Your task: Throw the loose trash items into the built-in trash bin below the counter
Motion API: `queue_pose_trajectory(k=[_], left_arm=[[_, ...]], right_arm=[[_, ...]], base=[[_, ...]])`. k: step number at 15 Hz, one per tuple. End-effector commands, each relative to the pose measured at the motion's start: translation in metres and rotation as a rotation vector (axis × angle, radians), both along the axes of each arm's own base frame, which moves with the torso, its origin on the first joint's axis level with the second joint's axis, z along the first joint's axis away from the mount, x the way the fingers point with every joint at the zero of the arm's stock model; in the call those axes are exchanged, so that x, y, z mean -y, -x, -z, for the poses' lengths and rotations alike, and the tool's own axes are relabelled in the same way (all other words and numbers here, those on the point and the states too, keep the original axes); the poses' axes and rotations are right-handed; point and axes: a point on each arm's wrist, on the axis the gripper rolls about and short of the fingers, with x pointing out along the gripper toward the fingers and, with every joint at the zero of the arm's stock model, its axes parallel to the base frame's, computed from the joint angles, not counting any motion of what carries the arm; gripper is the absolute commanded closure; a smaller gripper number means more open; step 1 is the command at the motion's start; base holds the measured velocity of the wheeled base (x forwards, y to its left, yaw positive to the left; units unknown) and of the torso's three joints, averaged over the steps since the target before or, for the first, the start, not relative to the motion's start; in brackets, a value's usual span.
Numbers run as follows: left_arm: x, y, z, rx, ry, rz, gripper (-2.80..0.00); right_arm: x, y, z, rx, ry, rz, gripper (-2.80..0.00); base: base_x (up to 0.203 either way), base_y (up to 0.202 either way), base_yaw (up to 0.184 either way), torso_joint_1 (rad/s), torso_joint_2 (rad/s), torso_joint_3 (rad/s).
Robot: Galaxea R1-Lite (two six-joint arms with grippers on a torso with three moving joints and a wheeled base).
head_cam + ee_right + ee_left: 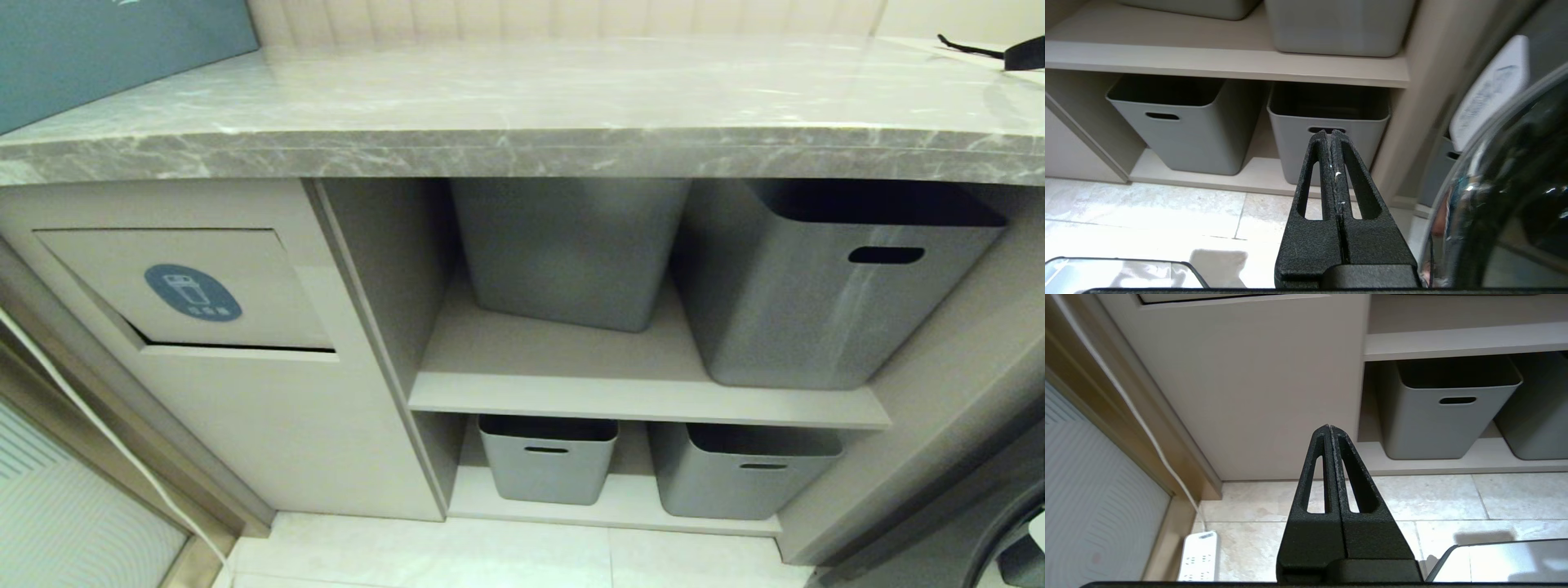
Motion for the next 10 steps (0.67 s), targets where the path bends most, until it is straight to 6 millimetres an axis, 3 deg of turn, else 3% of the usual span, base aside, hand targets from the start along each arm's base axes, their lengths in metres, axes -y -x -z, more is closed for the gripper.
queue_pose_trajectory(k=[1, 7, 10], left_arm=[[0.0001, -0.0002, 0.0001, -0.003, -0.007, 0.003, 0.00], [-0.0001, -0.0001, 0.0001, -0.003, -0.005, -0.003, 0.00], [-0.0001, -0.0001, -0.0001, -0.002, 0.005, -0.005, 0.00]], right_arm=[[0.0000, 0.0002, 0.0000, 0.002, 0.003, -0.002, 0.00], [-0.0001, 0.0001, 0.0004, 0.000, 0.003, -0.002, 0.00], [0.0000, -0.0001, 0.0008, 0.001, 0.002, 0.001, 0.00]], base=[[0.002, 0.184, 0.001, -0.006, 0.00, 0.004], [0.000, 0.196, -0.001, 0.005, 0.00, 0.001], [0.000, 0.076, -0.003, 0.000, 0.00, 0.002]])
